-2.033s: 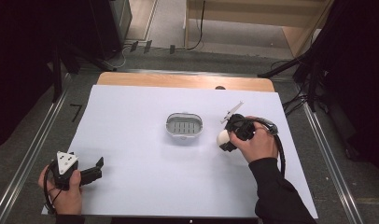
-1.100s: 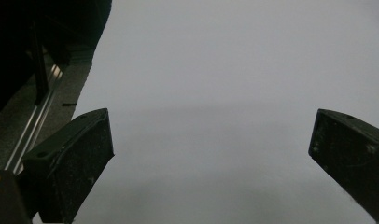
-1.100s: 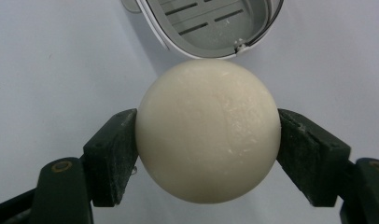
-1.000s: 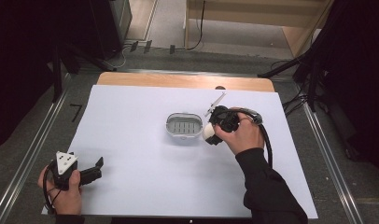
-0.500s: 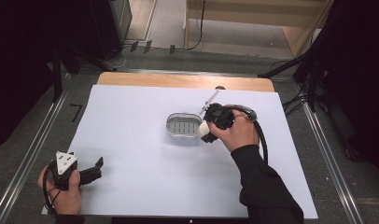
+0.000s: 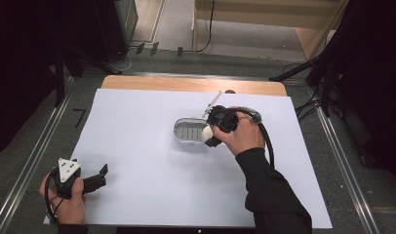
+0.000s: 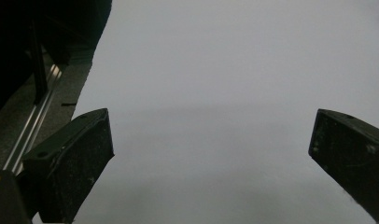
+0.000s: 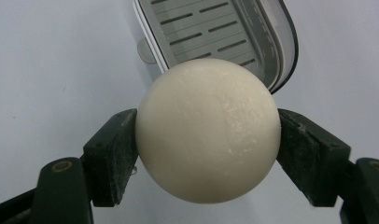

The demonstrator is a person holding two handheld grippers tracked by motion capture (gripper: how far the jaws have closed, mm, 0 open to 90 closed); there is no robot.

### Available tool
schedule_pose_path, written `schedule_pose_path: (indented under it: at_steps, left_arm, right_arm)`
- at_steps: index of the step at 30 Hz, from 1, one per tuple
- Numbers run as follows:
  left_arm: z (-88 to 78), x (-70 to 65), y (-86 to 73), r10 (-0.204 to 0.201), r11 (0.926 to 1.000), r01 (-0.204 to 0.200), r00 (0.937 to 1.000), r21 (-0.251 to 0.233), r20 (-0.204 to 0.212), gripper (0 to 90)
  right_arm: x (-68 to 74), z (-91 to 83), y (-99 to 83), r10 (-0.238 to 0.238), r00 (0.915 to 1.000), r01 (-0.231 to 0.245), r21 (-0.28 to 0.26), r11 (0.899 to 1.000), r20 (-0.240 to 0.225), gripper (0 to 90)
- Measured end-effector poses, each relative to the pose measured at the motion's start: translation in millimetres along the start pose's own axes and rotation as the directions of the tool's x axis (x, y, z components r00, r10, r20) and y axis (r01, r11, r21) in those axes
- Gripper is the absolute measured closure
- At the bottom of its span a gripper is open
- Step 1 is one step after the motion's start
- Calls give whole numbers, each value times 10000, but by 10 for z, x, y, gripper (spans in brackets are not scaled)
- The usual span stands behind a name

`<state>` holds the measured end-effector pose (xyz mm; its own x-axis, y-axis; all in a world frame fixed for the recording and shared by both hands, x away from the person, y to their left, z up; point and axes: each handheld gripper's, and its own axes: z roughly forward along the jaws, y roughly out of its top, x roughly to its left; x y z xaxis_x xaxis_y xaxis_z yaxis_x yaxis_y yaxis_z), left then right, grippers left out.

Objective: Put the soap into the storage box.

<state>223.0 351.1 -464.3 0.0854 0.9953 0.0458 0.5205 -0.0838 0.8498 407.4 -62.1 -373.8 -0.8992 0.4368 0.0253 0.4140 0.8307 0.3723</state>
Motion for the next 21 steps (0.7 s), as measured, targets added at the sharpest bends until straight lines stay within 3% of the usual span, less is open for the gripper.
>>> schedule_pose_path:
  at_steps: [21]
  left_arm:
    - [2,1,0,12,10000,-12,10000,14,23,2]
  right_arm:
    - [16,117,293,-199,9997,199,29,9998,-146,254]
